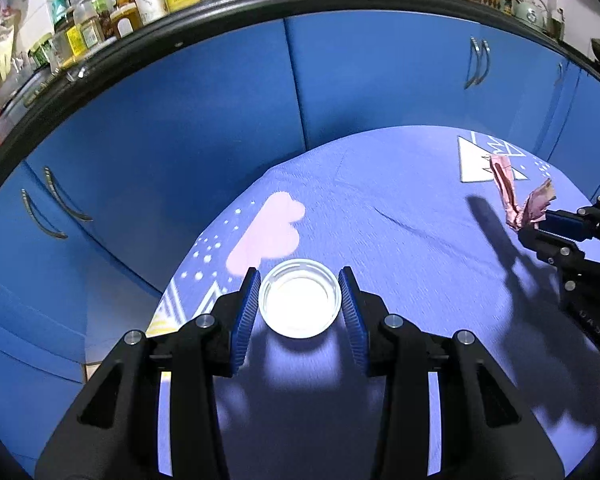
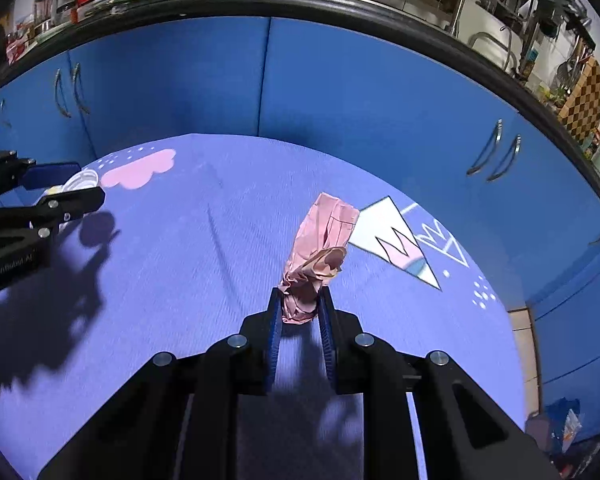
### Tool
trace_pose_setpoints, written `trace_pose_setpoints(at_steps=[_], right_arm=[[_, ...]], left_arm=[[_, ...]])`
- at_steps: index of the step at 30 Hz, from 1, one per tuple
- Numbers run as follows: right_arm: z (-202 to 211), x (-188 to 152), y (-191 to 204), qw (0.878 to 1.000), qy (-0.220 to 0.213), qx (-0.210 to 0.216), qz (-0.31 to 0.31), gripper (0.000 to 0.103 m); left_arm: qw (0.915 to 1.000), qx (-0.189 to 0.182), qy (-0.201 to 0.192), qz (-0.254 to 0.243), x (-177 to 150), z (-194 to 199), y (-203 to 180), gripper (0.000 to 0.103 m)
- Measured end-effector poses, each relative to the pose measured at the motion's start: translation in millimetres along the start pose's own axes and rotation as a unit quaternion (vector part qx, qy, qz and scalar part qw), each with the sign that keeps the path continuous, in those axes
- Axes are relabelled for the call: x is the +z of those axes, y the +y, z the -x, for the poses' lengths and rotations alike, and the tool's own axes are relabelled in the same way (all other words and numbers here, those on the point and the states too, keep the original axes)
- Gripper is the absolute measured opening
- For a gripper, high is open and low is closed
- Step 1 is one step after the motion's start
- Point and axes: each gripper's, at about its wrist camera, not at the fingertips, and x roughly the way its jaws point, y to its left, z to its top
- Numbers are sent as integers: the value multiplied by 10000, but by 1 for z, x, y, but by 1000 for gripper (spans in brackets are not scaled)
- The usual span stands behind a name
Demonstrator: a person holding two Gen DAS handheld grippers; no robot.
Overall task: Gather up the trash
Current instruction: 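Carry the white cap and pink wrapper over the black bin with both tools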
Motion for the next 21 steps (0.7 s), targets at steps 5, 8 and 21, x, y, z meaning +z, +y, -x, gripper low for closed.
trace_pose_setpoints(at_steps=[5,8,21], right_arm=[[31,-13,-1,9999,-76,-77,42,18],[47,-23,-3,9998,-123,-159,54,18],[116,-75,-37,9973,-230,-661,-236,18]], left_arm=[[9999,-13,-92,-92,-10,26,-11,41],[9997,-49,-141,-172,-17,41,-21,42],[9967,-242,-521,-567,-27,100,-76,42]])
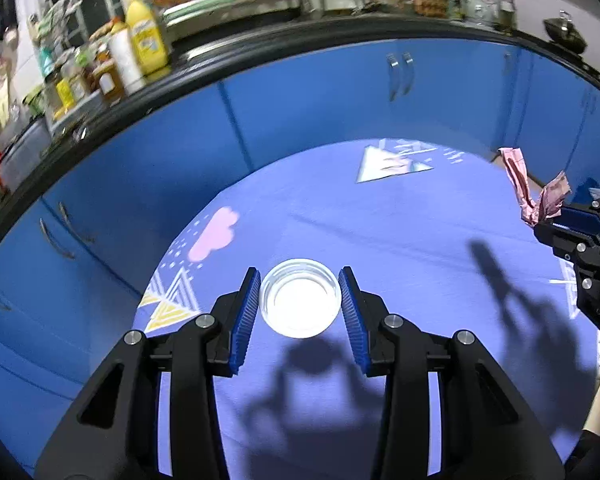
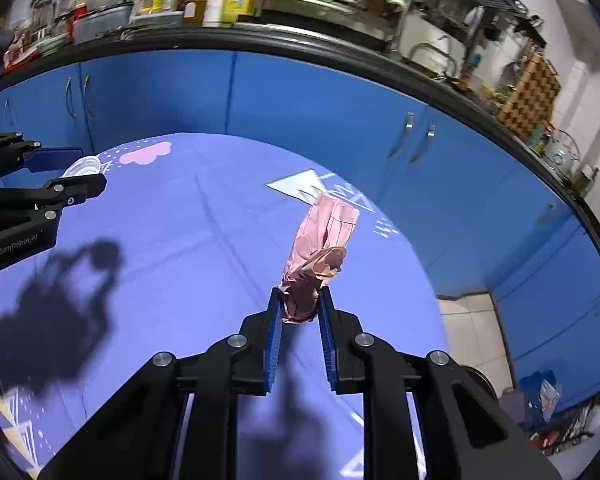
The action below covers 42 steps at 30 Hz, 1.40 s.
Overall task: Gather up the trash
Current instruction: 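Carry the white cap and pink wrapper over the black bin with both tools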
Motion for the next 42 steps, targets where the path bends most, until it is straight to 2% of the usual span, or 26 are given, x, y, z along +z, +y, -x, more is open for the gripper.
trace_pose_setpoints(at_steps=[11,21,31,42], right_arm=[[53,-43,-60,9974,-148,-525,-462,18],[80,-79,-104,9923,-210,-869,-860,18],[91,-110,-147,9857,-212,-1064,-1291,18],[87,-140,-195,9782,-128,-1233,-1664,18]], left_arm=[[9974,-310,-392,-511,17,43,-73,42],[9928,-508,-533,-949,28,58,-139,42],[9853,-706,-706,-1385,43,67,-202,42],[9778,-881,-675,-1778,59,51,-262,42]])
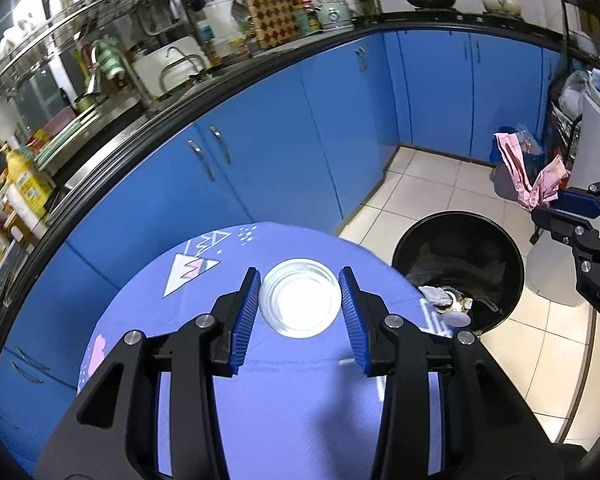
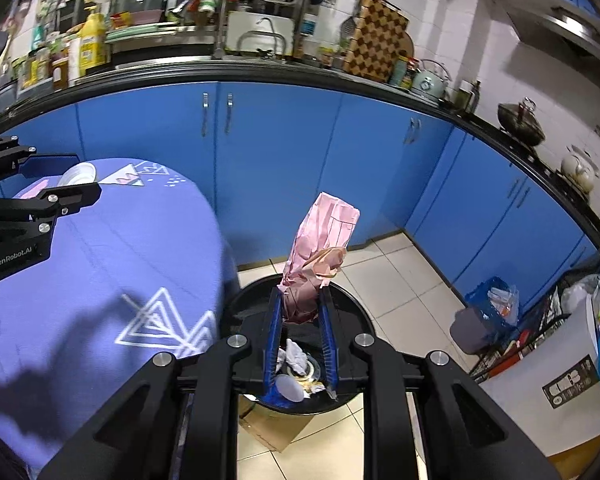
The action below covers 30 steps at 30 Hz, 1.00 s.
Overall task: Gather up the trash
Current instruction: 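Carry the white cap and pink wrapper over the black bin with both tools, then open the right tool to drop the pink wrapper into the bin, then open the left tool to drop the white cap into the bin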
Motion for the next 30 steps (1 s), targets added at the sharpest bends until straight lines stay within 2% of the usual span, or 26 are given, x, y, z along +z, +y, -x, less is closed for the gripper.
trace_pose_setpoints(at_steps=[15,25,27,28,29,30], right_arm=[[-48,-4,-52,9988,239,31,-416,18],[-74,0,-63,9986,218,88,-483,19],[-79,1,-62,9986,243,26,-464,29],[-80,1,-61,9987,233,-67,-447,55],[-80,1,-61,9987,197,-200,-421,89],[-76,1,-59,9987,35,-367,-348,95]], left_arm=[[9989,-282,35,-383,47,-50,-53,42],[9989,-295,47,-368,67,-73,-63,42],[9989,-272,67,-384,67,-76,-63,42],[9989,-259,71,-391,67,-77,-64,42],[9989,-252,78,-396,67,-78,-64,42],[9989,-255,85,-396,67,-79,-64,42]])
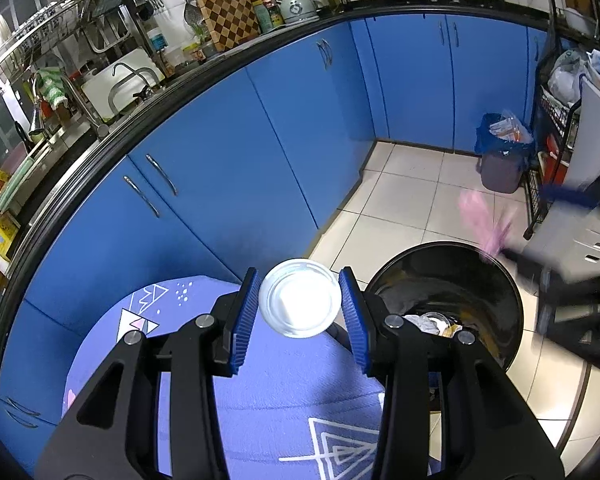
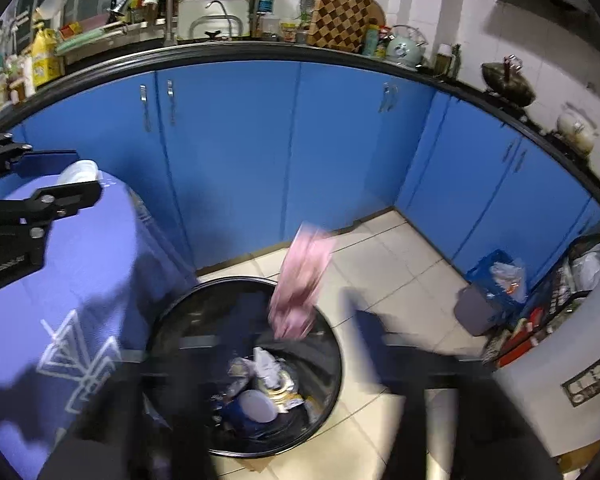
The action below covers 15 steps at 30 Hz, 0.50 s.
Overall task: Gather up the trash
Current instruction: 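Open the left tool to drop the white cap into the bin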
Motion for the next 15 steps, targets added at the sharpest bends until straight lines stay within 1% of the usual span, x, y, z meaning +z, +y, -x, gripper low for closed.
trace_pose_setpoints(at_steps=[1,8,15], right_arm=[[3,0,1,9999,-83,-37,61,95],[2,-7,-9,9987,-10,-492,98,95],[2,-12,-25,9983,42,-586,-6,95]], left_arm=[[10000,-8,7,0,0,-1,0,42],[9999,-83,-1,-82,2,-3,-8,42],[9996,-163,-56,-202,10,-3,-25,44]])
